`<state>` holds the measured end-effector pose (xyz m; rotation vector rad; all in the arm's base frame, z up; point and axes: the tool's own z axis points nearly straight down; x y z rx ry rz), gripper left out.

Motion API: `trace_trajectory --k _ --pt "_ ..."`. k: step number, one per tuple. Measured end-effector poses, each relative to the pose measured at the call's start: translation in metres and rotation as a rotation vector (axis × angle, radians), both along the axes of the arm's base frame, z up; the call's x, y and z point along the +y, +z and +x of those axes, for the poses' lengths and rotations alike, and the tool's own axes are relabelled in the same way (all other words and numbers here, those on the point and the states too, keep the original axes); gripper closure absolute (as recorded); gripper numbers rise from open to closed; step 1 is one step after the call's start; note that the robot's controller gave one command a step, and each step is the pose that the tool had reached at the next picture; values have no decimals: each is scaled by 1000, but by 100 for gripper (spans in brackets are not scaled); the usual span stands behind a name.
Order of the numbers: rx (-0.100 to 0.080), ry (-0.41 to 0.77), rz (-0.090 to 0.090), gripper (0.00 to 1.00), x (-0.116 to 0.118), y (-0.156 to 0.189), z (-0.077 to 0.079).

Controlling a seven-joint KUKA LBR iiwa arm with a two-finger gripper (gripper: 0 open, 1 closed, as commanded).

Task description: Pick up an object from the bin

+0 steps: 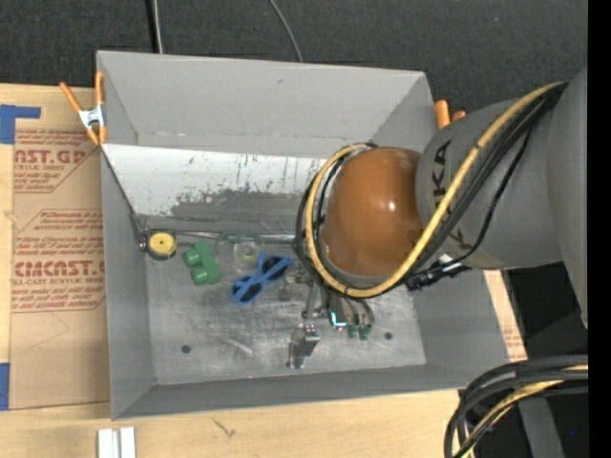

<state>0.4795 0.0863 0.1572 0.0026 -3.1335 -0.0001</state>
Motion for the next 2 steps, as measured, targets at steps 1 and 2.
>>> trace_trajectory --k 1,2 --pt "-10 -88 1 0 12 -33 58" --pt "-19 47 1 0 11 -81 106"
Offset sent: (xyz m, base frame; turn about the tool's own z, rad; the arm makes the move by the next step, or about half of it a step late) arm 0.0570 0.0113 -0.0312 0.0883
